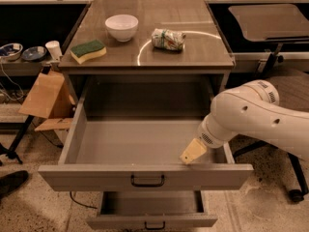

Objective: Open top drawer

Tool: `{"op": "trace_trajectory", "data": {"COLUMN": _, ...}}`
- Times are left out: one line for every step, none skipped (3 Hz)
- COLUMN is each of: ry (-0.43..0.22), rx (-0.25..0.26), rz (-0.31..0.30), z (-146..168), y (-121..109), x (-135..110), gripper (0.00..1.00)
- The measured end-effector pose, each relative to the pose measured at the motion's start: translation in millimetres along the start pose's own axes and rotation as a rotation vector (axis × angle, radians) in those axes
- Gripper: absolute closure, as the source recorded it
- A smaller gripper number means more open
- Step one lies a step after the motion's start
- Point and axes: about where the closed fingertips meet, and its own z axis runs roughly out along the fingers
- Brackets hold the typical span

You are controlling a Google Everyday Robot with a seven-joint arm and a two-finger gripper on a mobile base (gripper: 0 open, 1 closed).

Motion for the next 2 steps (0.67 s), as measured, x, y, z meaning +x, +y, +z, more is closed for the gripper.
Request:
{"op": "trace_trajectory", "data": {"ry": -0.007, "rx": 0.01, "rz": -0.001, "z": -7.6, "y": -1.4, "x": -3.0, "gripper": 0.0}}
{"op": "trace_trajectory", "data": {"ry": -0.022, "rx": 0.015, "rz": -0.005, "z": -13.1, "y": -4.3, "x": -7.9, "gripper": 0.0}}
